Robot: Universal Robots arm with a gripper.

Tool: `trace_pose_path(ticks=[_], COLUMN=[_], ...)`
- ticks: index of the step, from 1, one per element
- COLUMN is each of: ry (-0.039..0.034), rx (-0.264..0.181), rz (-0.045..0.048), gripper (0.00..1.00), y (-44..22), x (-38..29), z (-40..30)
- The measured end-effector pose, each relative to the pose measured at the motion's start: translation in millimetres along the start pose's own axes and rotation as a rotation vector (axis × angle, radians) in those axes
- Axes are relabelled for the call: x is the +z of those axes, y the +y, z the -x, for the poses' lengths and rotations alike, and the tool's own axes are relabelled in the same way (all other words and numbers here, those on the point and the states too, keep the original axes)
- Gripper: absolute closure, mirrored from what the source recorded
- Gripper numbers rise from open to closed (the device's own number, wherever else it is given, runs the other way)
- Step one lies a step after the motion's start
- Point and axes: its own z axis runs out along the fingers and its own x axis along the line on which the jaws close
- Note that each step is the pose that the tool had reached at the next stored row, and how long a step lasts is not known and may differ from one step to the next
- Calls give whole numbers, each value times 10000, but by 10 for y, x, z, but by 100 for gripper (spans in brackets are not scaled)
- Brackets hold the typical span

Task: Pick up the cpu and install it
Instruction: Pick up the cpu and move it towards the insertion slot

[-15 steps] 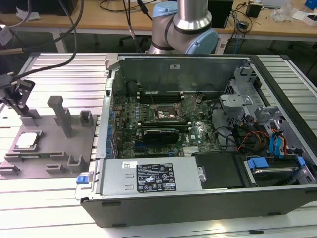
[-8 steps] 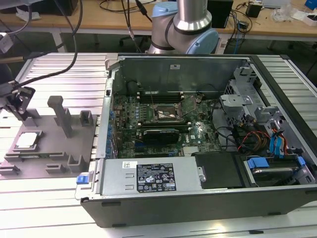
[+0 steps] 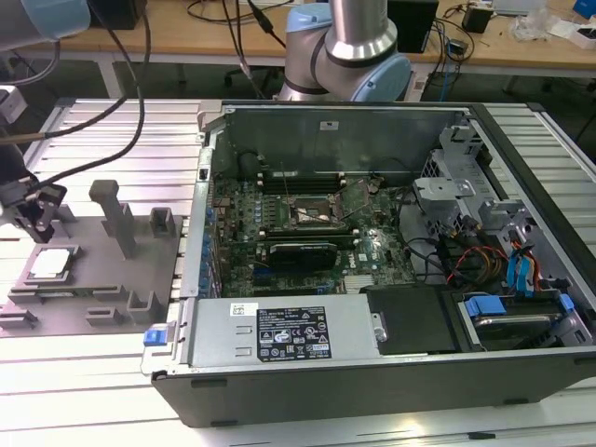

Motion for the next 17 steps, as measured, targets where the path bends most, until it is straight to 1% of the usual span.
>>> trace_pose_path(ticks=[3,7,11,17], ry=[48,72,72,72], rx=[2,4,3,2], rz=[-7,-9,-9,-9], gripper=[89,89,89,89], y=[-14,-37,-46,-63], x=[72,160,236,349], z=[-12,-27,-83,-122])
